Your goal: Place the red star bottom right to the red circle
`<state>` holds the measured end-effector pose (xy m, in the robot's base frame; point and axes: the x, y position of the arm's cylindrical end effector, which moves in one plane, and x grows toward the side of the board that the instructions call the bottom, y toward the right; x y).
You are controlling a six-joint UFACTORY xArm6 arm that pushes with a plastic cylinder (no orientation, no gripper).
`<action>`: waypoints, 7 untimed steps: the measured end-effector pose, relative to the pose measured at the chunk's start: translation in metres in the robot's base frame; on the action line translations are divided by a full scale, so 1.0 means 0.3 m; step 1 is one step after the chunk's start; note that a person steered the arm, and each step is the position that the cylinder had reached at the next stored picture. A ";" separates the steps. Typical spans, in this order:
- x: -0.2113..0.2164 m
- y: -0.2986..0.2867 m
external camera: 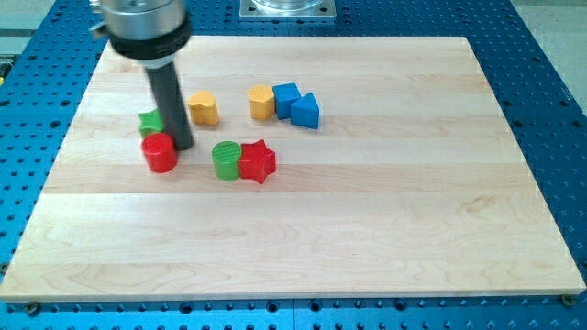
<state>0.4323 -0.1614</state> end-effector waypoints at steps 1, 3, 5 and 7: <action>0.117 0.053; 0.294 0.303; 0.185 0.260; -0.038 0.341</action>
<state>0.4211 -0.0593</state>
